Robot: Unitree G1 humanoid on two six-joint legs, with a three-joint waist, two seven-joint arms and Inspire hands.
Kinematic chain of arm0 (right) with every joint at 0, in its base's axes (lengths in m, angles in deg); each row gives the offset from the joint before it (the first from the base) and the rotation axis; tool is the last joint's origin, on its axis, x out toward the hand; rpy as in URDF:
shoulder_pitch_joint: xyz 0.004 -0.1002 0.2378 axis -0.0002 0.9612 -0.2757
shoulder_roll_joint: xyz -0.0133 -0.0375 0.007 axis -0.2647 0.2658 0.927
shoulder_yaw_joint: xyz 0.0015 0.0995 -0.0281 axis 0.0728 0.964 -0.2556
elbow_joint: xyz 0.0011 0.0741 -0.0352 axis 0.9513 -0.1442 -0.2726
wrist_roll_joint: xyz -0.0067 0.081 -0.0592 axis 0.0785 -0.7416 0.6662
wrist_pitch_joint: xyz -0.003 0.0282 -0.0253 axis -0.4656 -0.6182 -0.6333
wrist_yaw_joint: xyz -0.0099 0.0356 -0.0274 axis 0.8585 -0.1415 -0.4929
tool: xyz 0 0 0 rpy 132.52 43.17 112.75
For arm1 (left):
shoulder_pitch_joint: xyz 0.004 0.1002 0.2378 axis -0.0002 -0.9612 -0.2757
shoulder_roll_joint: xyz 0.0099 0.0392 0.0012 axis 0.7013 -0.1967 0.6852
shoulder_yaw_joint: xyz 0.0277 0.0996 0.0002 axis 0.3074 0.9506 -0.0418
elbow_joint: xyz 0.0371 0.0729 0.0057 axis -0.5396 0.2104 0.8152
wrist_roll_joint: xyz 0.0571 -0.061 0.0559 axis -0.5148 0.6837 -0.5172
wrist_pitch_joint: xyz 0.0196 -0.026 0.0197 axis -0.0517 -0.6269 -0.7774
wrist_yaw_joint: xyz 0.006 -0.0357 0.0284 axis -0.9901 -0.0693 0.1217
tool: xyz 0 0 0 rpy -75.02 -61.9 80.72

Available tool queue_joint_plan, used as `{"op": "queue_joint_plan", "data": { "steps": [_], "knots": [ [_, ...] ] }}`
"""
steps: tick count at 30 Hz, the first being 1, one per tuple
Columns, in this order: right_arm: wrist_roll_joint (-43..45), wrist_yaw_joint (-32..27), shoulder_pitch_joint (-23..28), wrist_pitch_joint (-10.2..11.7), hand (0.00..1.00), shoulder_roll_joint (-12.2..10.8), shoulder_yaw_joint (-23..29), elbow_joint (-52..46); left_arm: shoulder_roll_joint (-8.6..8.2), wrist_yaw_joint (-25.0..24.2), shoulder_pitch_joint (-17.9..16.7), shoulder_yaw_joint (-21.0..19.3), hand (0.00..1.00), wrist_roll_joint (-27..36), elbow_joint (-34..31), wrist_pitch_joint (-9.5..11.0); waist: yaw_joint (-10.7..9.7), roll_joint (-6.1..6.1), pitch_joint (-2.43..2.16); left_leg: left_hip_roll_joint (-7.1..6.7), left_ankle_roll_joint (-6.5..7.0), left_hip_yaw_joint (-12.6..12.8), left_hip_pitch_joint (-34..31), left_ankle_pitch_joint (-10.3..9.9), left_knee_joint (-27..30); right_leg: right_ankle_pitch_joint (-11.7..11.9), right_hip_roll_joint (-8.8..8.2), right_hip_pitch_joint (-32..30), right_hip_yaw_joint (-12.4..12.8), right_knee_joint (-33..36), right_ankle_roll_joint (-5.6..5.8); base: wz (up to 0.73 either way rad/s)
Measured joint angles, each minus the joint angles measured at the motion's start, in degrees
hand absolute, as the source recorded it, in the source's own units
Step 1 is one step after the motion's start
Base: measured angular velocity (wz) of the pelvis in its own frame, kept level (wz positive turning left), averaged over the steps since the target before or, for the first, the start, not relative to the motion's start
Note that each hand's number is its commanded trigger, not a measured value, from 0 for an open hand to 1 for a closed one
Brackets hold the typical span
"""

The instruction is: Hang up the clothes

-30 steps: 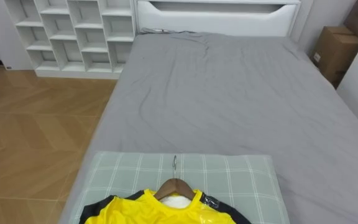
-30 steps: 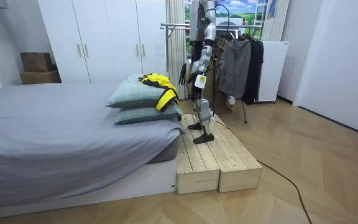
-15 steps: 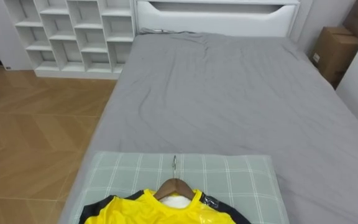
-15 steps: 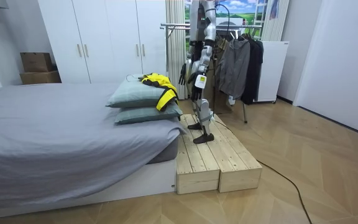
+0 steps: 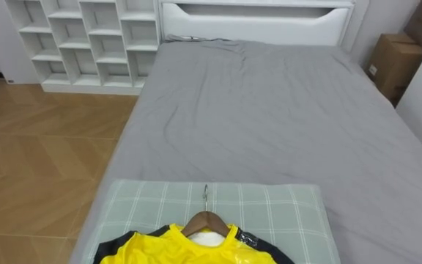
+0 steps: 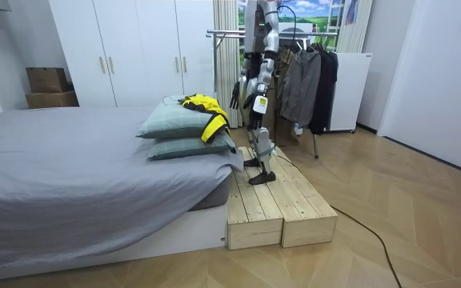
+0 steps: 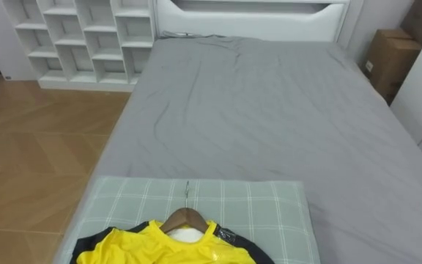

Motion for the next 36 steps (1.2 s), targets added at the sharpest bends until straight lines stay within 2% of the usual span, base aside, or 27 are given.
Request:
{"op": "queue_joint_plan", "data": {
  "steps": [13, 15, 22, 29, 34, 36],
  "knots": [
    [1.60, -0.37, -0.10, 0.71, 0.00, 0.07, 0.54, 0.01, 0.17, 5.53, -1.25, -2.17, 0.00, -1.02, -1.46, 0.32, -0.02, 0.43, 0.01, -0.01, 0.00, -0.15, 0.18, -0.01, -0.08, -0.02, 0.03, 0.28, -0.20, -0.07, -0.01, 0.00],
    [2.45, -0.36, -0.09, 0.80, 0.00, 0.08, 0.98, 0.02, 0.22, 7.68, -1.63, -4.25, 0.00, -3.41, -1.46, 0.43, -0.01, 0.50, 0.02, -0.03, -0.01, -0.33, 0.41, -0.02, -0.10, -0.02, 0.02, 0.64, -0.28, -0.13, -0.01, 0.00],
    [4.18, -1.86, -0.14, 1.62, 0.00, 0.08, 1.02, 0.02, 0.40, 17.45, -1.80, -6.09, 0.00, -12.74, -4.60, 2.60, -0.18, 1.00, -0.04, -0.05, -0.01, -0.50, 0.62, -0.02, -0.14, -0.02, 0.04, 0.89, -0.29, -0.09, 0.00, 0.00],
    [4.05, -2.32, -0.16, 2.82, 0.00, 0.09, 0.95, 0.39, 0.87, 26.63, -0.48, -5.94, 0.00, -23.23, -7.34, 6.02, -0.61, 0.93, -0.01, -0.24, -0.01, -1.66, 0.52, -0.02, 0.11, -0.05, -0.04, 1.37, -1.23, -0.16, 0.03, 0.07],
    [5.42, -2.41, -0.27, 3.36, 0.00, 0.14, 0.97, 0.38, 0.90, 31.45, -0.42, -4.96, 0.00, -31.14, -11.27, 6.50, -0.73, 0.99, -0.03, -0.26, -0.01, -1.94, 0.25, -0.02, 0.05, -0.10, -0.01, 1.20, -1.35, -0.28, 0.01, 0.01],
    [6.11, -2.35, -0.96, 3.36, 0.00, 0.15, 0.97, 0.39, 1.22, 33.57, -0.27, -3.62, 0.00, -34.04, -12.73, 6.59, -1.68, 1.00, -0.07, -0.30, 0.00, -2.19, 0.09, 0.00, 0.08, -0.10, -0.01, 1.12, -1.54, -0.29, 0.01, 0.04]
  ]
}}
